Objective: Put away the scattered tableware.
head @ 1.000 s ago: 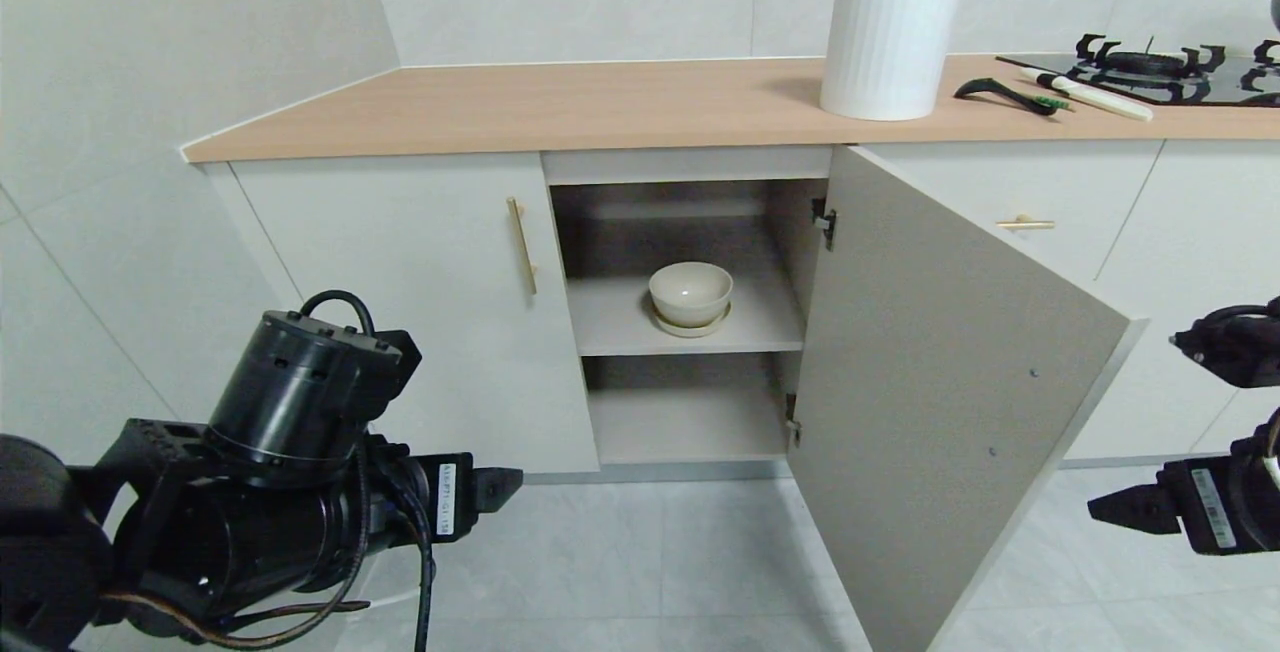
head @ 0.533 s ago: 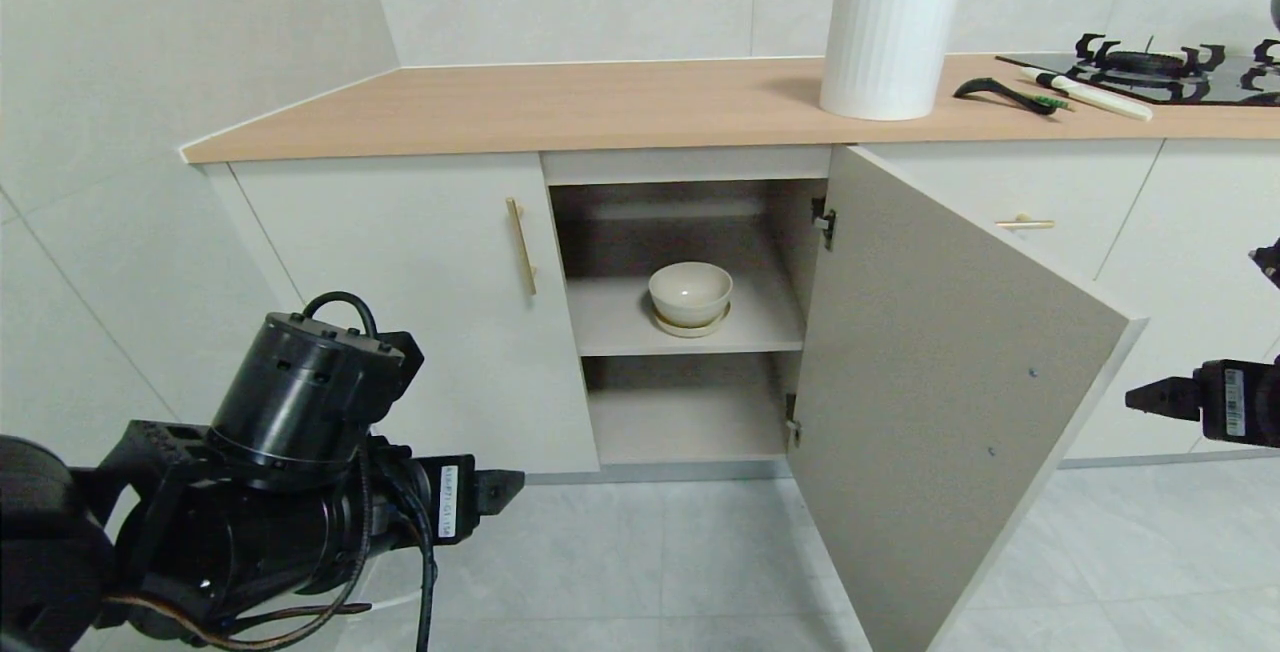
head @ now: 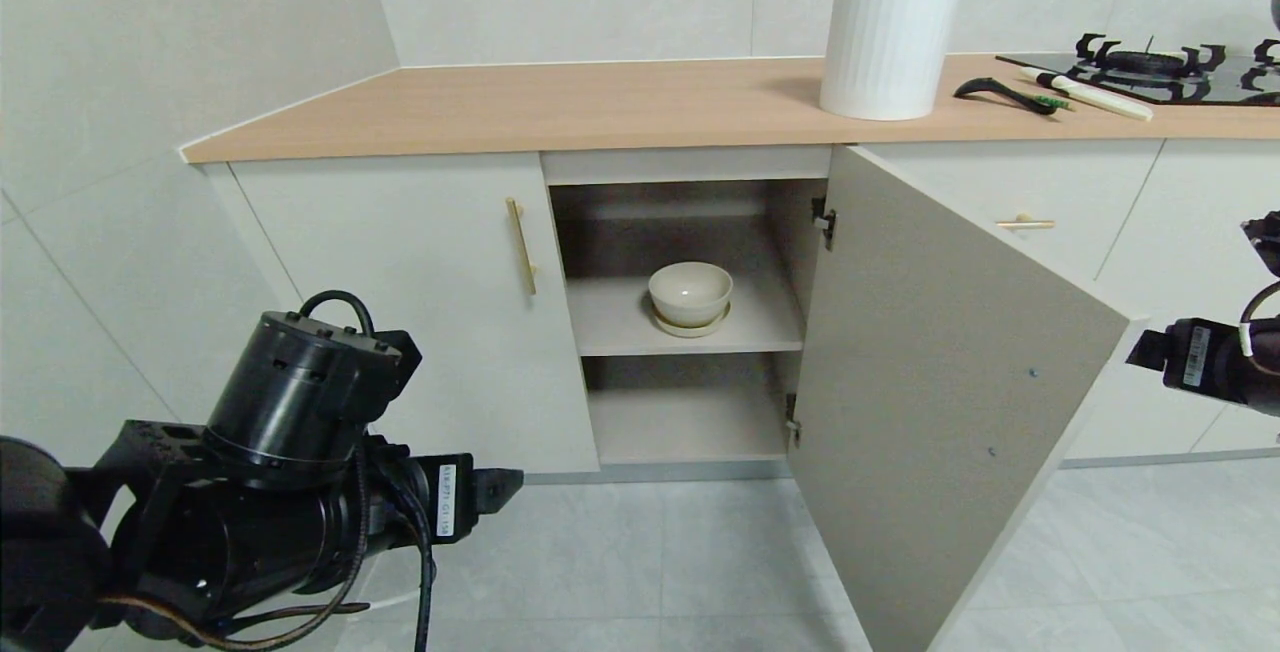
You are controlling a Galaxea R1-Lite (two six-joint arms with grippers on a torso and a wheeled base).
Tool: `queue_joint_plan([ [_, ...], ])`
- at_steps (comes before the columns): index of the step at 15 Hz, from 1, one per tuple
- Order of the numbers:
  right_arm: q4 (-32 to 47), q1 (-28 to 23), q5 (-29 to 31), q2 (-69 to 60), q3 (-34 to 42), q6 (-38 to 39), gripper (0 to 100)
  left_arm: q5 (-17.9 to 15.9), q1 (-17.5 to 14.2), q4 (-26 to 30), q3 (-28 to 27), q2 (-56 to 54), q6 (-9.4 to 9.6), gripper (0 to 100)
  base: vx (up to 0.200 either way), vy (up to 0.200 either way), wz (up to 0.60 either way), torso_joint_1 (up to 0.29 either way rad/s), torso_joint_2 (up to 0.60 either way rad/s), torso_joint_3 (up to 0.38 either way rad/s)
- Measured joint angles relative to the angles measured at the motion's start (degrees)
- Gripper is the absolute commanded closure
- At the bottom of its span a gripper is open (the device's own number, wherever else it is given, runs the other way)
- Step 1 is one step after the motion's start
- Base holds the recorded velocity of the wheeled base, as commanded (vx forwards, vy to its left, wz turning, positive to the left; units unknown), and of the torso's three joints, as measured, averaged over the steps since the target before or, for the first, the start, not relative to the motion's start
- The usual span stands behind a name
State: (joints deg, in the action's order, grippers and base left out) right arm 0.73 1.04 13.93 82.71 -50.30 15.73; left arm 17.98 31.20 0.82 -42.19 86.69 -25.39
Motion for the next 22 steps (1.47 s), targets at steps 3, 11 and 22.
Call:
queue_joint_plan([
  [3,0.06,4.06,-0.04,0.52,0.80,2.80,0,0.00,0.00,0.00,0.00,-0.02,-0.04,0,0.000,0.000,0.00,0.000,0.00,0.000],
  [11,-0.22,18.25,-0.50,2.04,1.93,13.01,0,0.02,0.00,-0.02,-0.15,-0.33,-0.06,0,0.000,0.000,0.00,0.000,0.00,0.000],
  [22,-6.97,32.09,-3.46,16.68,-12.07,7.12,0,2.21,-0.61,-0.20,-0.66,-3.04,0.07,0,0.000,0.000,0.00,0.000,0.00,0.000],
])
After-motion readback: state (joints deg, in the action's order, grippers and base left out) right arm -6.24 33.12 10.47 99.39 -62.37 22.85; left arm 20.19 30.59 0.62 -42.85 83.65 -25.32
